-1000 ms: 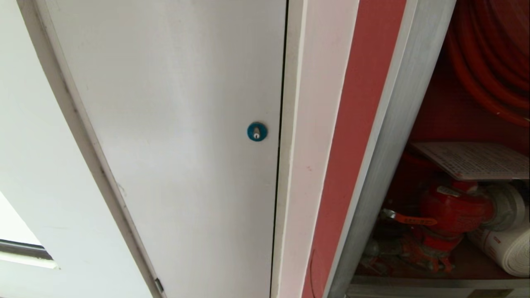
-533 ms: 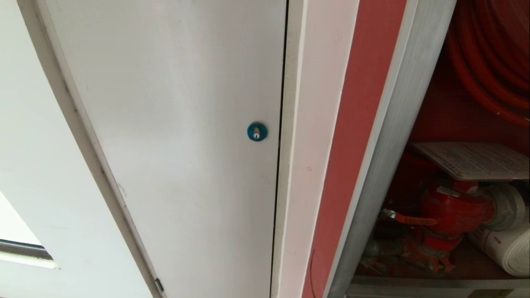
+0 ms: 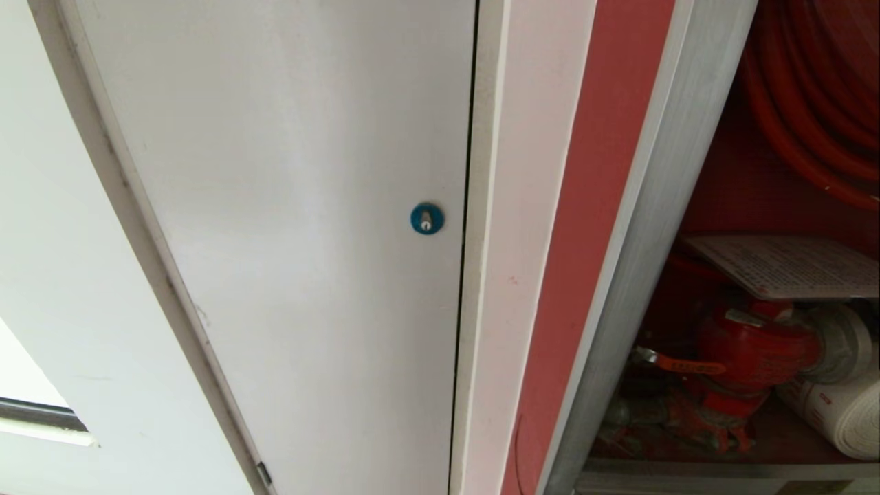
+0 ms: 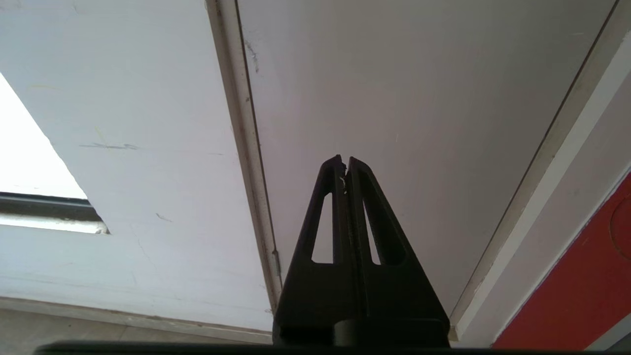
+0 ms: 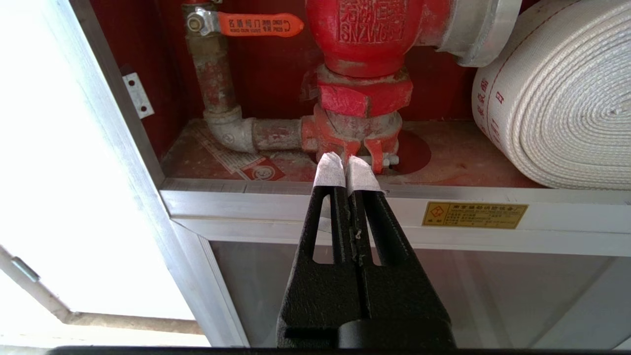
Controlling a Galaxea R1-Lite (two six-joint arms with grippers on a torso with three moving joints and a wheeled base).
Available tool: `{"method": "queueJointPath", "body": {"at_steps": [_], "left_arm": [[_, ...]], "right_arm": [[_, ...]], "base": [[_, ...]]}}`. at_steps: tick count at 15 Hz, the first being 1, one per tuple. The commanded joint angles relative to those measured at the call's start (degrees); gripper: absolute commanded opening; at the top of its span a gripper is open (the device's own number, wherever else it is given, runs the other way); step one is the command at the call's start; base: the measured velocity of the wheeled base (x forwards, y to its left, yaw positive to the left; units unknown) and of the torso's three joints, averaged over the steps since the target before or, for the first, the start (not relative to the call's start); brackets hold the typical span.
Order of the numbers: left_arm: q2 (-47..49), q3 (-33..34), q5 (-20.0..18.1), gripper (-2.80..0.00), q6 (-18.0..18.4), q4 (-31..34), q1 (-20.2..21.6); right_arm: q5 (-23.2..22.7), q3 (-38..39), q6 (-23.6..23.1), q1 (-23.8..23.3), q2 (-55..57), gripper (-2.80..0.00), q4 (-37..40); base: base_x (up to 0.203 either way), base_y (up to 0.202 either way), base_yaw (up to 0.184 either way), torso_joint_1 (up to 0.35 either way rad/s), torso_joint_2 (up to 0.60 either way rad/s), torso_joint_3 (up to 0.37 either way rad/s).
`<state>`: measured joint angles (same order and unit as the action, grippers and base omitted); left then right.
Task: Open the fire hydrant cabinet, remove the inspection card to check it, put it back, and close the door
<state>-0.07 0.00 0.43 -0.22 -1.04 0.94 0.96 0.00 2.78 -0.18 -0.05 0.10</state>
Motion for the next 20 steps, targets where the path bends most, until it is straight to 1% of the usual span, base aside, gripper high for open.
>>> {"method": "queueJointPath", "body": {"at_steps": [1,20], "left_arm": [[0.1,0.4,0.0,-2.80,0.0,0.0,0.0],[0.1,0.4,0.0,-2.80,0.0,0.0,0.0]], "right_arm": [[0.0,0.0,0.0,0.0,0.0,-2.80,0.0],[0.0,0.0,0.0,0.0,0.0,-2.80,0.0]], "base": [[0.000,0.000,0.000,0.000,0.00,0.000],[0.000,0.000,0.000,0.000,0.00,0.000]]}}
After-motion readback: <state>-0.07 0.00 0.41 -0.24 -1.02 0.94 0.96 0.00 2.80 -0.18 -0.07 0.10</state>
